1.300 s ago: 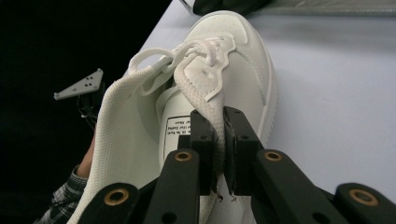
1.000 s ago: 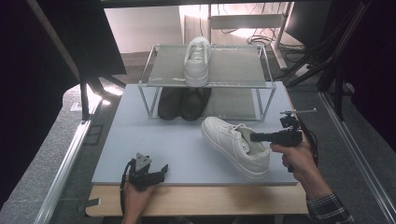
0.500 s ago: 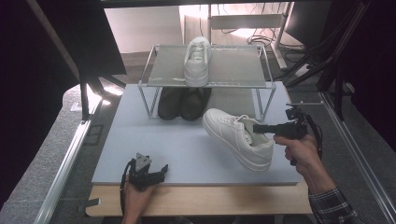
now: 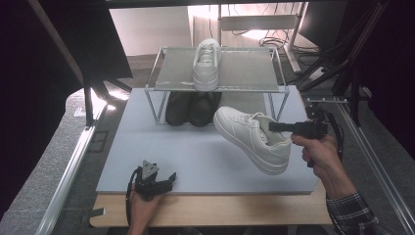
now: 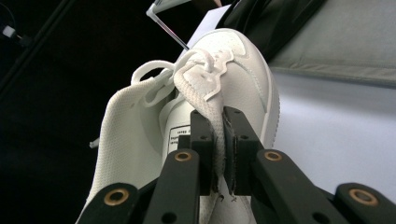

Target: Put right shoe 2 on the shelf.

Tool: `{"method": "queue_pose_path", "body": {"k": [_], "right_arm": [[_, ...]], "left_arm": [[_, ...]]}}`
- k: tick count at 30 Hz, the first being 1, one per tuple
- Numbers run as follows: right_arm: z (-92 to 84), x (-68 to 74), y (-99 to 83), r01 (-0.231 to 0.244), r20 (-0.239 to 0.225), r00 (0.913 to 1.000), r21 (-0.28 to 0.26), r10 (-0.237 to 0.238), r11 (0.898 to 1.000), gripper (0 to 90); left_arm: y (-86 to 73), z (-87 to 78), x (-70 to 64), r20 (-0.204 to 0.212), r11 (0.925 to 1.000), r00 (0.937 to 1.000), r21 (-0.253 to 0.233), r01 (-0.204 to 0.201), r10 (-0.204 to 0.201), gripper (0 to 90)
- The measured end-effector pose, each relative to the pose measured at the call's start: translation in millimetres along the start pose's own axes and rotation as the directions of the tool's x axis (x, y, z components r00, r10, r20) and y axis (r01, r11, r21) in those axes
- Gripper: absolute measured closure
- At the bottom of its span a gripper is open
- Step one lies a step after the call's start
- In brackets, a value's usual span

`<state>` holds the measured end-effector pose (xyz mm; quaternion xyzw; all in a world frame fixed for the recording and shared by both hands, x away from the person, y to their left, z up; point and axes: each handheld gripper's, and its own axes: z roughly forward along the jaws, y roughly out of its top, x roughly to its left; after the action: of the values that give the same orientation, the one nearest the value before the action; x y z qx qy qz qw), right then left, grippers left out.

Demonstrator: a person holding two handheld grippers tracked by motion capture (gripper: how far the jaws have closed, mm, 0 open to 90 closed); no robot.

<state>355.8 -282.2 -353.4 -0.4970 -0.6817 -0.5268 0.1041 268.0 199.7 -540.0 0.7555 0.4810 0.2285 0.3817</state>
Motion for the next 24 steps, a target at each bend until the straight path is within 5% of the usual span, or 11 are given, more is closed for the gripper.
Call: {"method": "queue_pose_path", "body": {"k": [24], "right_arm": [[-19.4,17.5,27.7,-0.004,-0.003,1.0,-0.062,0.004,0.998,83.9]], "left_arm": [[0.1,-0.1,0.2,0.001,1.0,1.0,0.003,-0.002,0.002,14.3]]}}
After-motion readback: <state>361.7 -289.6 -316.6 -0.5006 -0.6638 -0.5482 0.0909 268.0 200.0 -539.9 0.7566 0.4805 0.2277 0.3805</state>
